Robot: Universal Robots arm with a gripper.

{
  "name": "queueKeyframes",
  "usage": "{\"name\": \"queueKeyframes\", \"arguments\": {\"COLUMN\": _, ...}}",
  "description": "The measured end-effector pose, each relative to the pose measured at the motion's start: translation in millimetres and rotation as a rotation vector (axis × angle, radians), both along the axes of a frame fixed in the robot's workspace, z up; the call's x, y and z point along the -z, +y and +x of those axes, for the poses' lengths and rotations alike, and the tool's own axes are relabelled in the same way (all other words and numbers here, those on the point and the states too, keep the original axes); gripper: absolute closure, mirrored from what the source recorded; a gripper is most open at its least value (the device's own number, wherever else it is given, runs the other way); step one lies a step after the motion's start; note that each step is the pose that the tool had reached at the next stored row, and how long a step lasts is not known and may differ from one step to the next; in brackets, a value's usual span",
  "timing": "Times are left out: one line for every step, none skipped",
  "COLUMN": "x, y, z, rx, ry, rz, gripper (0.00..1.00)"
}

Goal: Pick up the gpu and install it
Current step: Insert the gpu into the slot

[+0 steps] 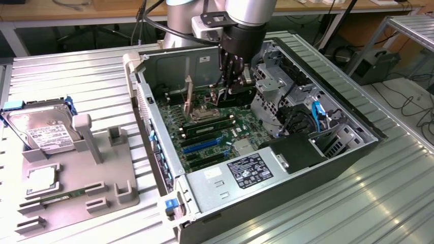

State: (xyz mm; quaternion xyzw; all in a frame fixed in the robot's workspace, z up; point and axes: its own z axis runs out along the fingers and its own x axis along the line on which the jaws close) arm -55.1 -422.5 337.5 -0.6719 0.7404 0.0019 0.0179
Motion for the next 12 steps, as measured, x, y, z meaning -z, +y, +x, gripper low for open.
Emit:
{"name": "queueKeyframes", "arguments": {"x": 0.0, "y": 0.0, "z": 0.0, "rx": -0.003, "ry": 0.0000, "rz": 0.0000, "gripper": 0.74}}
{"name": "queueKeyframes", "arguments": {"x": 0.0, "y": 0.0, "z": 0.0, "rx": -0.006, "ry": 0.0000, "rz": 0.0000, "gripper": 0.74}}
{"name": "queueKeyframes", "arguments": {"x": 0.0, "y": 0.0, "z": 0.0, "rx": -0.009, "ry": 0.0000, "rz": 0.0000, "gripper": 0.74}}
{"name": "queueKeyframes", "arguments": {"x": 0.0, "y": 0.0, "z": 0.0, "rx": -0.011, "ry": 0.0000, "rz": 0.0000, "gripper": 0.74}}
{"name": "queueKeyframes", "arguments": {"x": 0.0, "y": 0.0, "z": 0.0, "rx": -0.014, "ry": 0.0000, "rz": 0.0000, "gripper": 0.74}}
{"name": "queueKeyframes", "arguments": {"x": 0.0, "y": 0.0, "z": 0.0, "rx": -0.017, "ry": 0.0000, "rz": 0.0000, "gripper": 0.74}}
{"name": "queueKeyframes", "arguments": {"x": 0.0, "y": 0.0, "z": 0.0, "rx": -0.020, "ry": 0.0000, "rz": 0.0000, "gripper": 0.74}}
{"name": "queueKeyframes", "arguments": {"x": 0.0, "y": 0.0, "z": 0.0, "rx": -0.023, "ry": 0.0000, "rz": 0.0000, "gripper": 0.74}}
{"name": "queueKeyframes", "arguments": {"x": 0.0, "y": 0.0, "z": 0.0, "rx": -0.026, "ry": 0.0000, "rz": 0.0000, "gripper": 0.74}}
{"name": "queueKeyframes", "arguments": {"x": 0.0, "y": 0.0, "z": 0.0, "rx": -0.029, "ry": 0.0000, "rz": 0.0000, "gripper": 0.74}}
{"name": "queueKeyframes", "arguments": {"x": 0.0, "y": 0.0, "z": 0.0, "rx": -0.032, "ry": 0.0000, "rz": 0.0000, "gripper": 0.74}}
{"name": "queueKeyframes", "arguments": {"x": 0.0, "y": 0.0, "z": 0.0, "rx": -0.035, "ry": 0.0000, "rz": 0.0000, "gripper": 0.74}}
